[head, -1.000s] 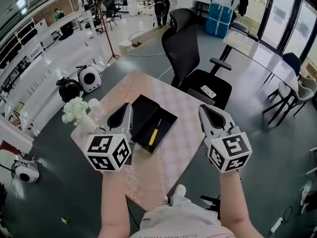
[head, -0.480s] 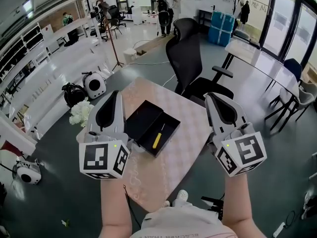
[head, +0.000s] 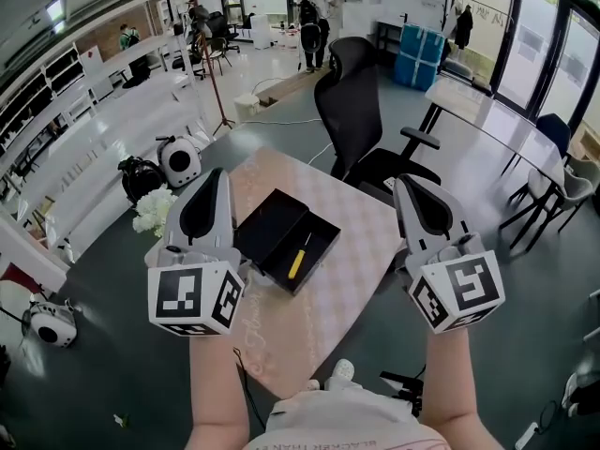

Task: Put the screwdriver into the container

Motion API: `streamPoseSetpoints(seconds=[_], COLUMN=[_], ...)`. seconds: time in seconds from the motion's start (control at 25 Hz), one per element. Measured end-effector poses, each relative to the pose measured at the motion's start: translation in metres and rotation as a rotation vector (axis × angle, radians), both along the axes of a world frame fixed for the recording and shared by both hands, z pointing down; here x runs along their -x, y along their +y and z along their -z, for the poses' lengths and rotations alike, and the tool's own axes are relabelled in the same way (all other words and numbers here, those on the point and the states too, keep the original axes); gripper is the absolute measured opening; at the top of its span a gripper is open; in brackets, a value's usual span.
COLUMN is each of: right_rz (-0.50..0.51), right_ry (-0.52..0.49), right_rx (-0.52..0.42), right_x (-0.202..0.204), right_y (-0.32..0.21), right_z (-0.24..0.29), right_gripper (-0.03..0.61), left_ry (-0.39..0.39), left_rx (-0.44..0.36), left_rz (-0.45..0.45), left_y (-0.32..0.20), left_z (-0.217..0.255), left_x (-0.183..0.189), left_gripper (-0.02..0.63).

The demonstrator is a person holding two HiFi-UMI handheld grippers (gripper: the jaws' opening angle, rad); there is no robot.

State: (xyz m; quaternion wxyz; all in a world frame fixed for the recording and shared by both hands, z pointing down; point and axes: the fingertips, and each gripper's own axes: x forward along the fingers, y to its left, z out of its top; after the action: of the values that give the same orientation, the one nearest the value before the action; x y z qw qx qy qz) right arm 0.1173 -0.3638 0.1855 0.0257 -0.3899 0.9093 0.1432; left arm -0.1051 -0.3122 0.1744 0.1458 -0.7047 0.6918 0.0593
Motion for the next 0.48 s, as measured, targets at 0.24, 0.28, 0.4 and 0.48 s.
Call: streamPoseSetpoints(seconds=[0.24, 0.28, 0.4, 0.48], right_rz=[0.005, 0.005, 0.002, 0.003], right_ry=[0.004, 0.005, 0.003, -0.003], right_rx=[-0.005, -0.003, 0.001, 0.003], right_x=[-0.0002, 0.0000, -0.0002, -0.0013], right_y=[0.0009, 0.0012, 0.0014, 0.0017], right_z=[0.0009, 0.0011, 0.0012, 0.0012], right_gripper=[0.005, 0.005, 0.005, 0.005], left_ry=[-0.002, -0.008, -0.022, -0.026], left_rx=[-0.001, 0.001, 0.006, 0.009], left_rz=[0.017, 0.021, 0.022, 0.025], left_y=[0.0015, 0.0025, 0.0042, 0.0053], left_z=[0.0003, 0.0007, 0.0007, 0.0002], left_x=[0.0005, 0.0004, -0.0005, -0.0014], left_gripper=[0.009, 0.009, 0.009, 0.009])
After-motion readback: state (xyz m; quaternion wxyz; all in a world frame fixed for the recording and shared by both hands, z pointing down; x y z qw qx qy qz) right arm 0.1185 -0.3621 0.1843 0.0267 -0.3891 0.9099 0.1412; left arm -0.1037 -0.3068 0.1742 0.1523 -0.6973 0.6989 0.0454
